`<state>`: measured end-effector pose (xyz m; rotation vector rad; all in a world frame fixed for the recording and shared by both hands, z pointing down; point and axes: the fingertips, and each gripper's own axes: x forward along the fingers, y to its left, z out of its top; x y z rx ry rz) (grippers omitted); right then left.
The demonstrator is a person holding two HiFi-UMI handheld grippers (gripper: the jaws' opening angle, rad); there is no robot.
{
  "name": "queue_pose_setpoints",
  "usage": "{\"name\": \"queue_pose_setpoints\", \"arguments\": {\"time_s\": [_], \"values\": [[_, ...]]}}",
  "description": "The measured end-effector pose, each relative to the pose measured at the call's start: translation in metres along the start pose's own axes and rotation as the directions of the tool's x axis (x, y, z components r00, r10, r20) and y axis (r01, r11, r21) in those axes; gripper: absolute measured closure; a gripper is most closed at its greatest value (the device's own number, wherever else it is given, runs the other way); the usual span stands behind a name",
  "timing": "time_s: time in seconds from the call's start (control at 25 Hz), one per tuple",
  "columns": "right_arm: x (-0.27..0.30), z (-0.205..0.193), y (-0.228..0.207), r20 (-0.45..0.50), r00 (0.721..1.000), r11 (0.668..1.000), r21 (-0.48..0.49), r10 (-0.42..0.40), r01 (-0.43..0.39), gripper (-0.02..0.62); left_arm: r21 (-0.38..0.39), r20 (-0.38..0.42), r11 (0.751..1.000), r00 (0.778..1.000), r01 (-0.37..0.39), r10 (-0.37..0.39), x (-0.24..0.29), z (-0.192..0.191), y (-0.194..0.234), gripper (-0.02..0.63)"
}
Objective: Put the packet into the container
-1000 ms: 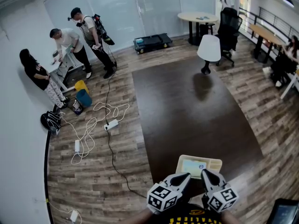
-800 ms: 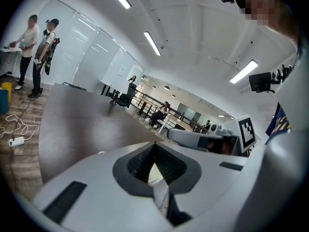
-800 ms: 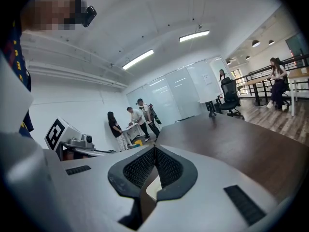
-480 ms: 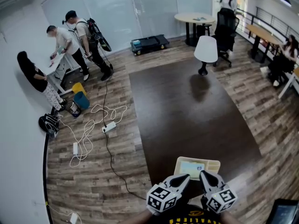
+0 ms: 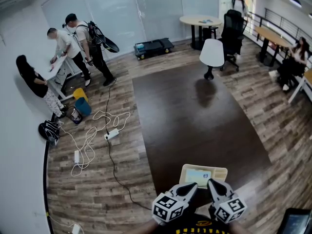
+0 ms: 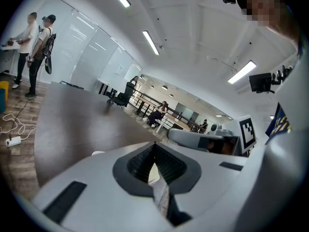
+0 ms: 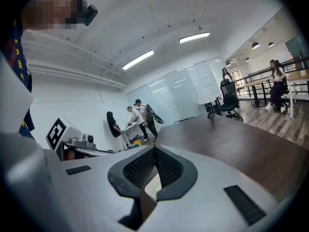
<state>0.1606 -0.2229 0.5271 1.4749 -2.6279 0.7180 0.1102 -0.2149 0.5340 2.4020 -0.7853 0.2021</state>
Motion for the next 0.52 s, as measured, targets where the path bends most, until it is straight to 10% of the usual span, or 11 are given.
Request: {"name": "queue_pose_setpoints", "arguments": {"time_s": [0.52], "values": [[0.0005, 0.0085, -0.0009, 0.014, 1.0, 1.0, -0.015, -0.002, 0.002, 0.584, -0.003, 0.001, 1.0, 1.0, -0.008, 0.008, -0.0002, 0.0038, 0.0019, 0.606]]}}
